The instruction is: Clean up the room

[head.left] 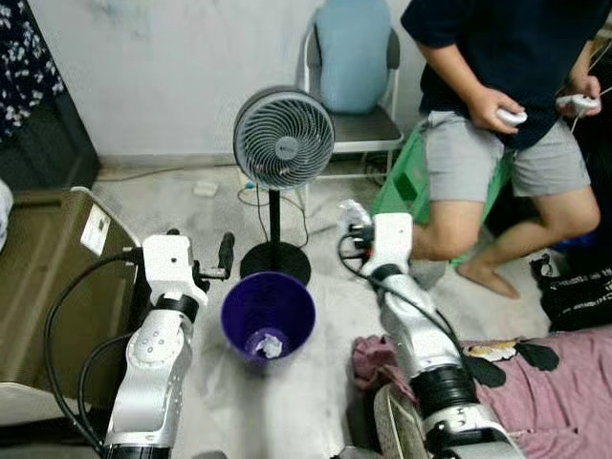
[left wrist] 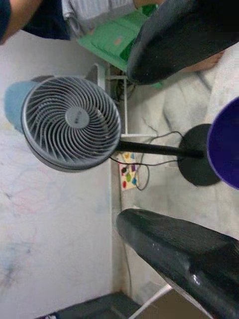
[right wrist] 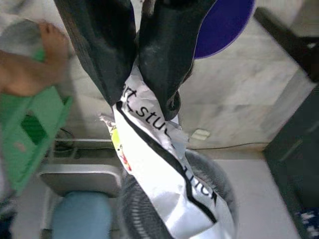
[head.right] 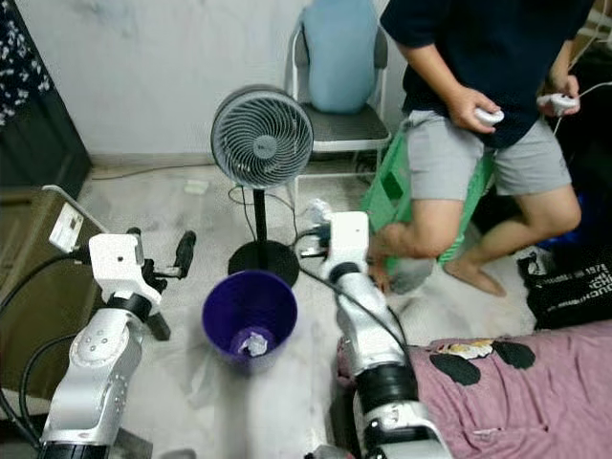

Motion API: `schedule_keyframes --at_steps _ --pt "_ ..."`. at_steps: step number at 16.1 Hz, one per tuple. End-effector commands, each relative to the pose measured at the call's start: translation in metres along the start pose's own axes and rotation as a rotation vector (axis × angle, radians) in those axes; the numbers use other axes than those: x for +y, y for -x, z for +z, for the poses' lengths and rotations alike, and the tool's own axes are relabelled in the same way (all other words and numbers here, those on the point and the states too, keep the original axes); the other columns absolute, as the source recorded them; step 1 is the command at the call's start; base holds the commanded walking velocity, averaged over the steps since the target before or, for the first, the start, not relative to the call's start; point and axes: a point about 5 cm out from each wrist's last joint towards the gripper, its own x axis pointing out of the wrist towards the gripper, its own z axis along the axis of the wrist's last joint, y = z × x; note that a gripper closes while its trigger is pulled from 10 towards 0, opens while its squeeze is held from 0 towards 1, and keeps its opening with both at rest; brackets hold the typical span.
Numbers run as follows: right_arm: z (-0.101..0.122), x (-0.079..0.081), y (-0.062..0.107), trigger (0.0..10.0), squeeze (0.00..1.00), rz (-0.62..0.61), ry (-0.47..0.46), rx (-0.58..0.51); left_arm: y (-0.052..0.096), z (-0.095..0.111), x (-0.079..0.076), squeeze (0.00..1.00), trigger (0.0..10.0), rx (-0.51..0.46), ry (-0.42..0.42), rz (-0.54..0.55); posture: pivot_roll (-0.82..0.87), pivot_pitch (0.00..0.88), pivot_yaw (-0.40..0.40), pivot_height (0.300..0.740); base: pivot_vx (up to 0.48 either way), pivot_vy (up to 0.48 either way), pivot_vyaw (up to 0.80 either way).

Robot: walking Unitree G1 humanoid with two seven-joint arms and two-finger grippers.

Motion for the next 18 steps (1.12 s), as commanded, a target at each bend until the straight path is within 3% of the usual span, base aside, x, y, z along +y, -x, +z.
schedule_keyframes --at_steps 1,4,8,18 --pt "0.0072 -0.0002 -0.0009 10.0 0.00 0.003 0.013 -0.033 0.0004 -0.0001 0.0027 0.00 10.0 0.005 -0.020 0.005 0.00 0.000 -0.036 0.740 0.000 0.000 0.80" --pt "0.0072 -0.0024 -0.0017 10.0 0.00 -0.005 0.014 -0.029 0.0012 0.0001 0.0037 0.00 10.0 -0.002 -0.022 -0.021 0.00 0.000 -0.041 0.740 0.000 0.000 0.80" --pt "0.0068 -0.0035 -0.0020 10.0 0.00 -0.018 0.017 -0.025 0.0021 0.0014 0.0002 0.00 10.0 -0.013 -0.021 -0.047 -0.01 0.000 -0.041 0.740 0.000 0.000 0.00" --pt "0.0070 -0.0023 -0.0024 10.0 0.00 -0.010 0.012 -0.027 0.0024 0.0017 0.0002 0.00 10.0 -0.017 -0.019 -0.053 0.00 0.000 -0.040 0.740 0.287 0.000 0.00"
